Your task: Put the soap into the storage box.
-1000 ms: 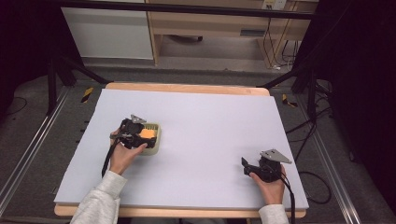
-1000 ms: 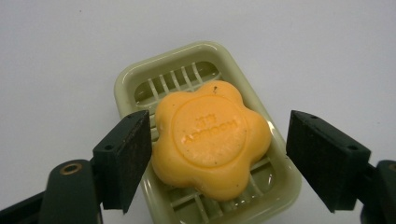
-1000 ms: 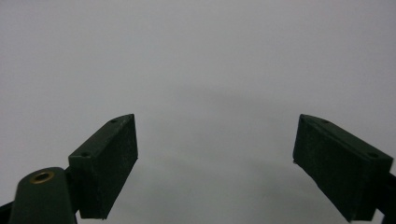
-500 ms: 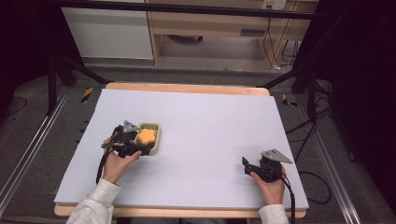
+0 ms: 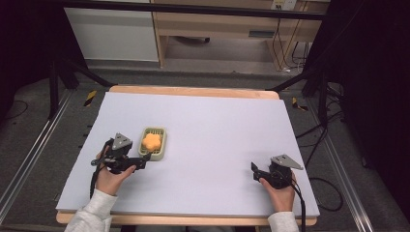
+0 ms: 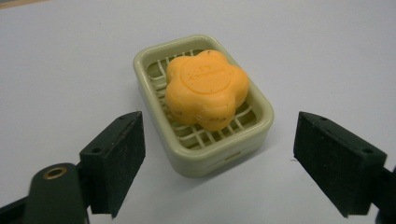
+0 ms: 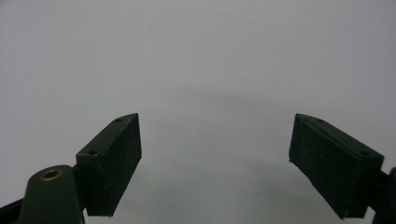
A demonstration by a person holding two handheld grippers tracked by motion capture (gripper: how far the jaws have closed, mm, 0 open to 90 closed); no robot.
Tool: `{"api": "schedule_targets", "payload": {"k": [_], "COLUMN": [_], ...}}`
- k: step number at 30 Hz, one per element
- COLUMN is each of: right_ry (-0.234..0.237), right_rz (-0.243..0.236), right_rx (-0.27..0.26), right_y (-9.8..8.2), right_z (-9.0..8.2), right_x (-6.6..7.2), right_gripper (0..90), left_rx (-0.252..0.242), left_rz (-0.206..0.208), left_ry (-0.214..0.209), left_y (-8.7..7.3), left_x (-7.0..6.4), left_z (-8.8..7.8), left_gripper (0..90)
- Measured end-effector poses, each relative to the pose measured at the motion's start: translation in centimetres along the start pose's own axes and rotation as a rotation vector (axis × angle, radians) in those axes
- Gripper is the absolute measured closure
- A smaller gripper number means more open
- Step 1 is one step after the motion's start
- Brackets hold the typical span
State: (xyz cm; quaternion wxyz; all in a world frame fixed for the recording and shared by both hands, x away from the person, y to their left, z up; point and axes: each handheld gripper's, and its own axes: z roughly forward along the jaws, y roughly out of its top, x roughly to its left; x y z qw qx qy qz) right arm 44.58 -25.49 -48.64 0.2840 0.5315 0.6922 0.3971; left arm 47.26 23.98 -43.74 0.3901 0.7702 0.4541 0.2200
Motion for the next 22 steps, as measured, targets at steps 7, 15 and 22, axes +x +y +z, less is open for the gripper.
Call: {"api": "schedule_targets", "payload": {"k": [7,15,22], "right_ry": [-0.008,-0.009,-0.011], "right_rz": [0.007,0.018,0.03], "right_rx": [-0.002,0.0,0.002], "right_y": [0.0,0.0,0.0], "right_z": [0.0,-0.1,0.0], "right_x": [-0.1,-0.1,-0.2], "right_gripper": [16.7,16.4,16.3], "left_rx": [0.003,0.001,-0.006], "left_rz": [-0.026,-0.068,-0.105], "left_ry": [0.02,0.058,0.088], "left_y": [-2.2,-4.1,-5.1], "left_x": [1.6,3.3,4.5], "left_z": [-0.3,-1.0,-1.1], "left_gripper": [16.9,17.3,18.8]}}
